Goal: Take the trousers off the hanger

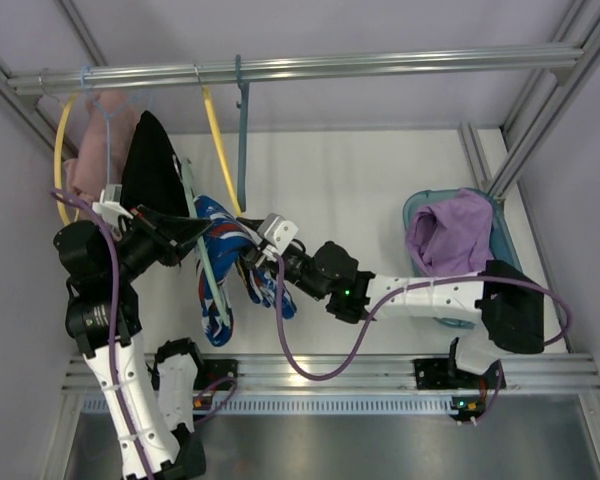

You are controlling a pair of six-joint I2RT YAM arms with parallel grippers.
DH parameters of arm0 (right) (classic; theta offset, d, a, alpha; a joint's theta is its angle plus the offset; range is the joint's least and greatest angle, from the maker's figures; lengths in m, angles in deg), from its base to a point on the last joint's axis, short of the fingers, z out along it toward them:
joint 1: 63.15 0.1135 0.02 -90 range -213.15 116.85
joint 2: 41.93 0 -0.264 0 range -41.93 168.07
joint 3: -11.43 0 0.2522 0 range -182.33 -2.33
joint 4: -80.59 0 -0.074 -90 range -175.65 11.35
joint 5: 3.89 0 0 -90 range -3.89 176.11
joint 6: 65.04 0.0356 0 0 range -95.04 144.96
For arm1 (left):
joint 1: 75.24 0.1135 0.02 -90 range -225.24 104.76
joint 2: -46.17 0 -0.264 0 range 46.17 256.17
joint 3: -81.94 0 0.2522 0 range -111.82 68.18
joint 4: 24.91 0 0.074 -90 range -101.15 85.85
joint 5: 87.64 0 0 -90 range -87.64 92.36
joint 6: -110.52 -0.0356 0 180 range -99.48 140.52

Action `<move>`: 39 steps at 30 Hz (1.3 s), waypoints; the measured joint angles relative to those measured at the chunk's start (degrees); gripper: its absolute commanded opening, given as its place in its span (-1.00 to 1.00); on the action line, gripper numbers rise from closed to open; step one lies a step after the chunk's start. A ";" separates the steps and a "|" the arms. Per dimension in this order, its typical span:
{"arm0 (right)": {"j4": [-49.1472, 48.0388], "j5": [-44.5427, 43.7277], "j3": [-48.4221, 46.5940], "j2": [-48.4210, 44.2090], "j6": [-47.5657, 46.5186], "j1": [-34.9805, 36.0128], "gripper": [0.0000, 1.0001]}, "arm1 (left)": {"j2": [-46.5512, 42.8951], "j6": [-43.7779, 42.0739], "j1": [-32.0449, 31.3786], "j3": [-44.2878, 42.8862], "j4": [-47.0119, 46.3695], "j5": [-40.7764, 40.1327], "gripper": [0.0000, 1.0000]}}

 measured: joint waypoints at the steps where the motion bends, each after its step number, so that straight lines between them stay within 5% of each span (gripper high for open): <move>1: 1.29 0.07 0.02 -0.92 0.61 0.09 -1.00 | -0.24 -0.20 0.00 0.46 -0.09 0.09 -1.00; 39: 27.98 -0.94 -3.98 -16.22 5.75 1.05 -1.00 | -3.72 -6.05 0.00 11.61 0.81 -0.15 -1.00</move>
